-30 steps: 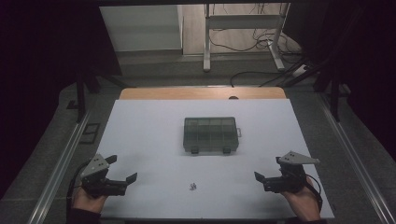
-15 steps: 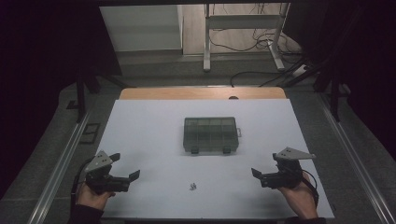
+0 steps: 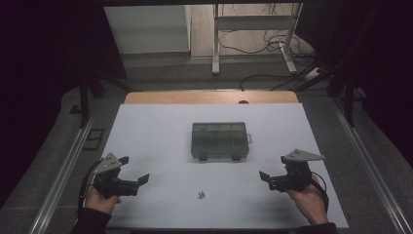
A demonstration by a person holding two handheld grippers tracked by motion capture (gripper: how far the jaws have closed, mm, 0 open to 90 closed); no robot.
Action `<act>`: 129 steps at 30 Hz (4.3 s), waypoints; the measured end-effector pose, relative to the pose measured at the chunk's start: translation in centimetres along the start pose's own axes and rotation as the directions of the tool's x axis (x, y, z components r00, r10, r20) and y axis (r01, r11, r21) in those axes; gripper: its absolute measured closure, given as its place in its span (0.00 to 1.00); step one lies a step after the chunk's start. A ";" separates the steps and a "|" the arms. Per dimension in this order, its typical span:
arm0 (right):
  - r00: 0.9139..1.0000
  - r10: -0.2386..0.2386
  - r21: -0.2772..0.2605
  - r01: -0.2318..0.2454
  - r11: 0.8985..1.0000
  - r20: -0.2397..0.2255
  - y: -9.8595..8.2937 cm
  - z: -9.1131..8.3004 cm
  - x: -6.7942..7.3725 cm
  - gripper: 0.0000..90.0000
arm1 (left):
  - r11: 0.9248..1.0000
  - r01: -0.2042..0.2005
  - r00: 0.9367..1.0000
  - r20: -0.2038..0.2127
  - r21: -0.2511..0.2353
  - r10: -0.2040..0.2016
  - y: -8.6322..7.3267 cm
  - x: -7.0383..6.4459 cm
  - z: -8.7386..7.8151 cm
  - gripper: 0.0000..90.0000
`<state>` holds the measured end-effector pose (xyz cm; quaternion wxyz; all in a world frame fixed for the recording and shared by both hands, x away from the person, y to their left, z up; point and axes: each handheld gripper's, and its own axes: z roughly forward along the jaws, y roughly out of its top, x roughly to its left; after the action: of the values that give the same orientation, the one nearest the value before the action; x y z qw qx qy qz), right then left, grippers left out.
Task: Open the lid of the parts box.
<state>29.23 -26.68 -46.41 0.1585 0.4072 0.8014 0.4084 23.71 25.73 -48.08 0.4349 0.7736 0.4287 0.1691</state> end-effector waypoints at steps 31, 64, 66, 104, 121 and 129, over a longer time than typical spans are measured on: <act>0.999 -0.038 0.029 0.037 0.999 0.004 2.0 3.4 -0.5 0.00 | 0.996 -0.069 0.997 -0.010 0.056 0.070 1.8 0.4 3.0 0.00; 1.000 0.024 0.114 -0.025 0.993 0.005 3.7 5.3 -0.8 0.25 | 0.991 -0.100 0.995 0.027 0.092 0.098 3.9 -0.2 6.9 0.01; 1.000 0.007 0.121 -0.008 0.993 0.008 3.7 5.3 -0.7 0.33 | 0.991 -0.096 0.995 0.032 0.090 0.093 4.0 -0.1 7.1 0.01; 0.998 -0.041 0.255 0.051 0.966 -0.047 3.4 8.5 -1.5 0.99 | 0.989 -0.119 0.993 0.030 0.087 0.116 5.2 -0.2 9.8 0.01; 0.997 -0.043 0.326 0.062 0.943 -0.063 2.9 10.4 -1.8 0.99 | 0.988 -0.120 0.993 0.028 0.093 0.118 5.4 -0.2 10.8 0.01; 0.996 -0.062 0.331 0.080 0.940 -0.065 3.0 10.7 -1.7 0.99 | 0.986 -0.130 0.991 0.033 0.101 0.127 5.3 -0.4 11.0 0.01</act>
<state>38.10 -21.39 -50.81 0.0804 0.3880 0.8769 0.2720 33.19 18.24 -49.96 0.3882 0.8232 0.3803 0.1640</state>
